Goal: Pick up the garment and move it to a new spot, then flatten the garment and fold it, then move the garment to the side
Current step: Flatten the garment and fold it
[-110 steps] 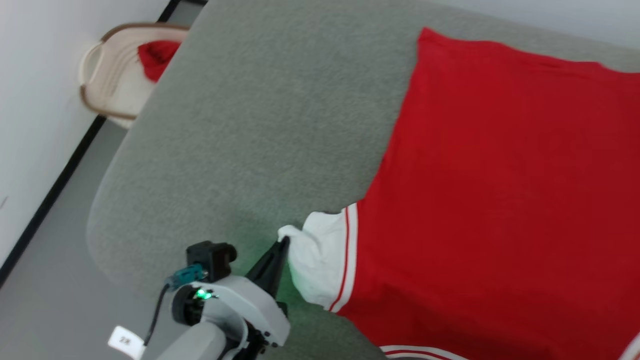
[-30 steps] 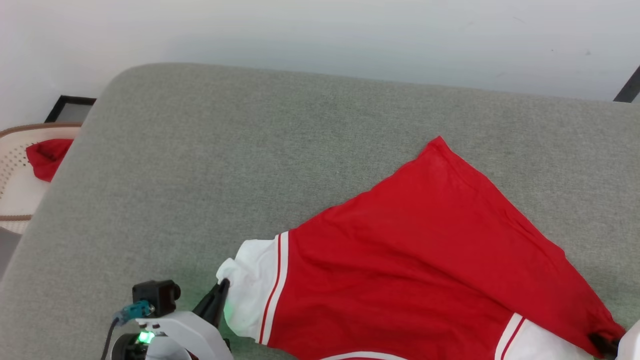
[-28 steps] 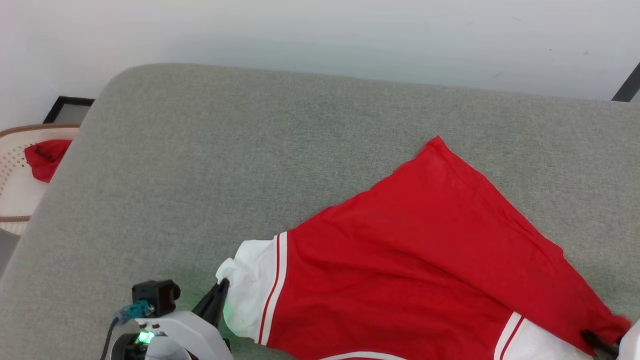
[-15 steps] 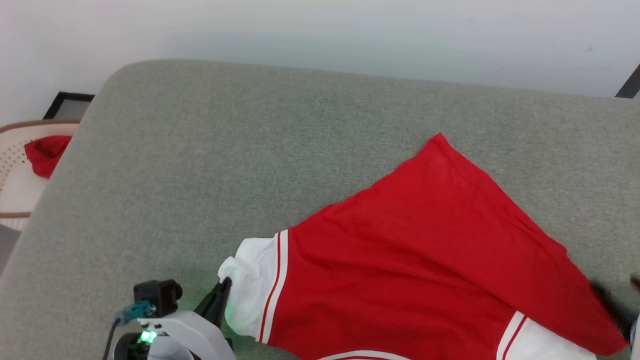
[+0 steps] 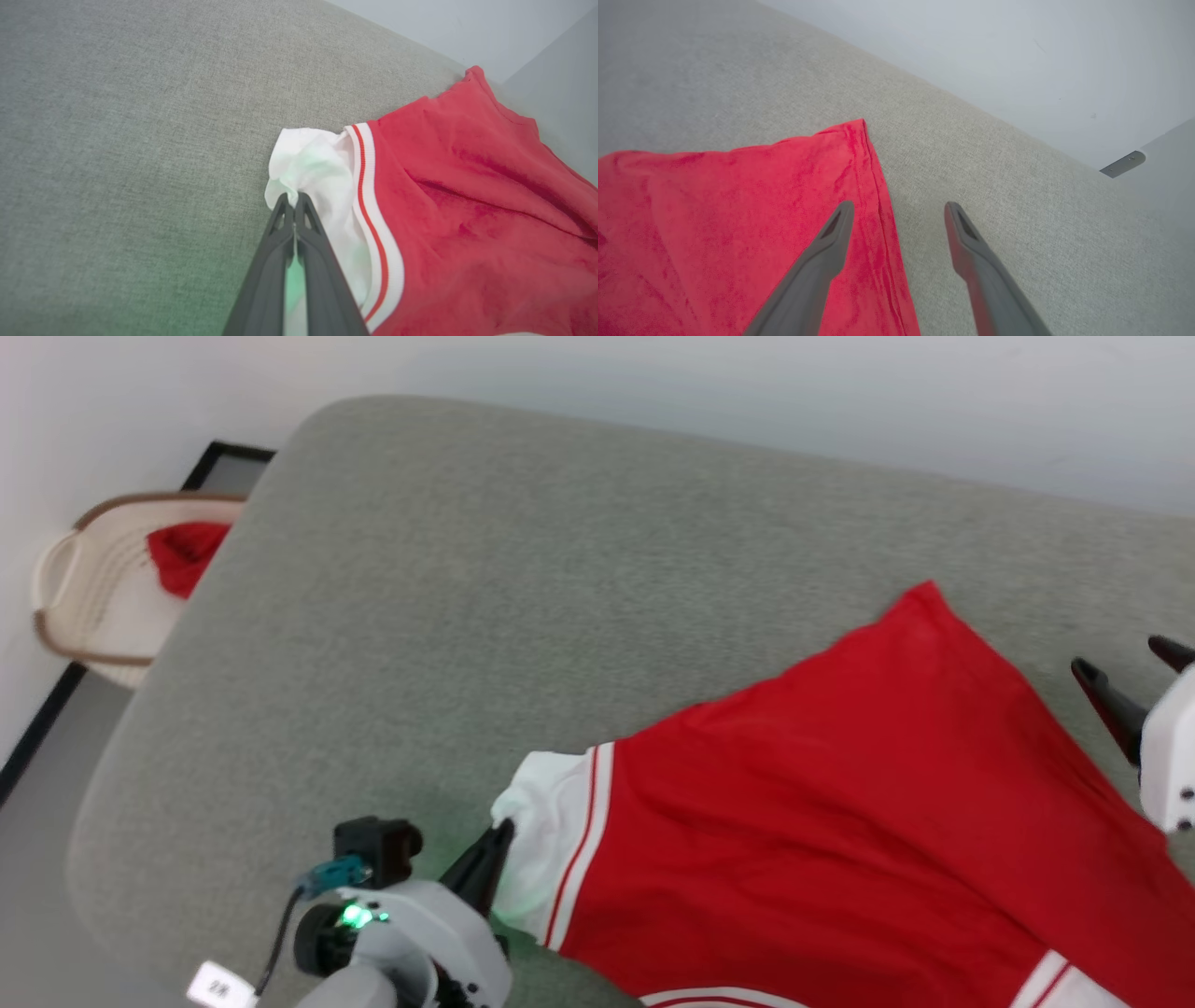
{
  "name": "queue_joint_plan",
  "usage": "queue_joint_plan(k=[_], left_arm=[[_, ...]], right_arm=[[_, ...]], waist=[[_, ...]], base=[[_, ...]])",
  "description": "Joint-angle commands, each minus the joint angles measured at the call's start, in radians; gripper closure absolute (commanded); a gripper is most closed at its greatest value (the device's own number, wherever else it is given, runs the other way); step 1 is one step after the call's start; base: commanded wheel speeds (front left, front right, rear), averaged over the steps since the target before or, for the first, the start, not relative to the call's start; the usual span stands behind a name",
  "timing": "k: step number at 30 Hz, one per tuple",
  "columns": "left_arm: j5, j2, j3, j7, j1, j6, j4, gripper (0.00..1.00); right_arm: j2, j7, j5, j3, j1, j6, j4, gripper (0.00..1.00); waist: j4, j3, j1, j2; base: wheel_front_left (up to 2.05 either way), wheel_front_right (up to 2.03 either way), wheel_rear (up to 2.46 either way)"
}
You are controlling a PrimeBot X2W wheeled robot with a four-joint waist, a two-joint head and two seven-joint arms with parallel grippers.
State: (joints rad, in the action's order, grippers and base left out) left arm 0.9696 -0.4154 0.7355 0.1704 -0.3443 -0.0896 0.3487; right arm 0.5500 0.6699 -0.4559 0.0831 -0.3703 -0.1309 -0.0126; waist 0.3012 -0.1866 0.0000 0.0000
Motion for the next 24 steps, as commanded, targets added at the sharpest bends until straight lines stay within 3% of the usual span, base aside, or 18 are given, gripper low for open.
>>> queue_joint_plan(k=[1,11,24], left_arm=[[-0.011,0.014,0.009,-0.001,-0.022,0.013,0.009,1.00],[-0.031,0.107,0.054,0.010,-0.103,0.067,0.086,1.00],[-0.030,0.177,0.074,0.034,-0.154,0.127,0.187,1.00]], right_arm=[[0.014,0.001,-0.010,0.031,-0.052,0.000,0.051,0.00],[0.081,0.042,-0.100,0.288,-0.336,0.000,0.378,0.00],[0.149,0.113,-0.202,0.551,-0.547,0.000,0.636,0.00]], waist=[[0.066,-0.036,0.0000,0.0000],[0.173,-0.090,0.0000,0.0000],[0.238,-0.147,0.0000,0.0000]], base=[[0.00,0.00,0.00],[0.00,0.00,0.00],[0.00,0.00,0.00]])
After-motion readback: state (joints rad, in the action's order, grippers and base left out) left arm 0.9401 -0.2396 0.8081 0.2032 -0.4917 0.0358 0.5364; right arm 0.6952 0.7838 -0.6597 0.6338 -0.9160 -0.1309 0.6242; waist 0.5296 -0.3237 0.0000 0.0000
